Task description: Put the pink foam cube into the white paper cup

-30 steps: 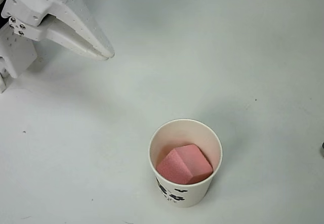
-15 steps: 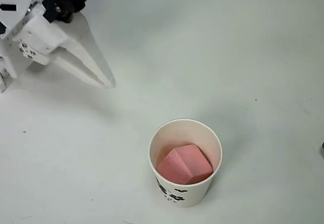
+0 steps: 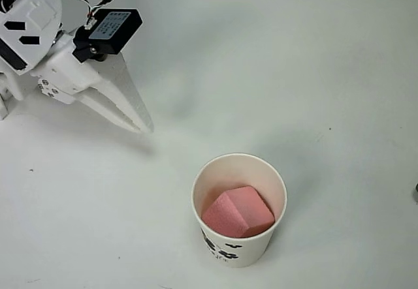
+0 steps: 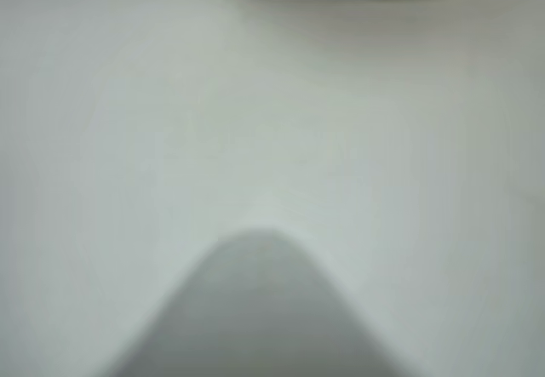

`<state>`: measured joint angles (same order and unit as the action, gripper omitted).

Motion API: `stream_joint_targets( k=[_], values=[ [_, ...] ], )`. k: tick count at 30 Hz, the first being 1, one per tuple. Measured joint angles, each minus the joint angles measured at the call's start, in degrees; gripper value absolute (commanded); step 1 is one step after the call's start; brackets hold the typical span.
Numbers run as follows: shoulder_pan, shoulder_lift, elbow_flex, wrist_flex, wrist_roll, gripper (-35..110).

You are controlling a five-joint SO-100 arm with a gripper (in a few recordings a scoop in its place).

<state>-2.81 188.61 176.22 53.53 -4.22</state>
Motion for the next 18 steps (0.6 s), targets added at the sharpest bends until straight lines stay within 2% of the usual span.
stream_joint_targets(
  k=[4,8,11,18],
  values=[
    [-0.09,0.0,0.0,2.72,2.99,0],
    [-0.09,0.0,0.0,11.95,7.47,0],
    [0.0,0.0,0.0,17.49,6.77,0],
    [-2.37,0.26,0.0,19.07,4.39,0]
  ],
)
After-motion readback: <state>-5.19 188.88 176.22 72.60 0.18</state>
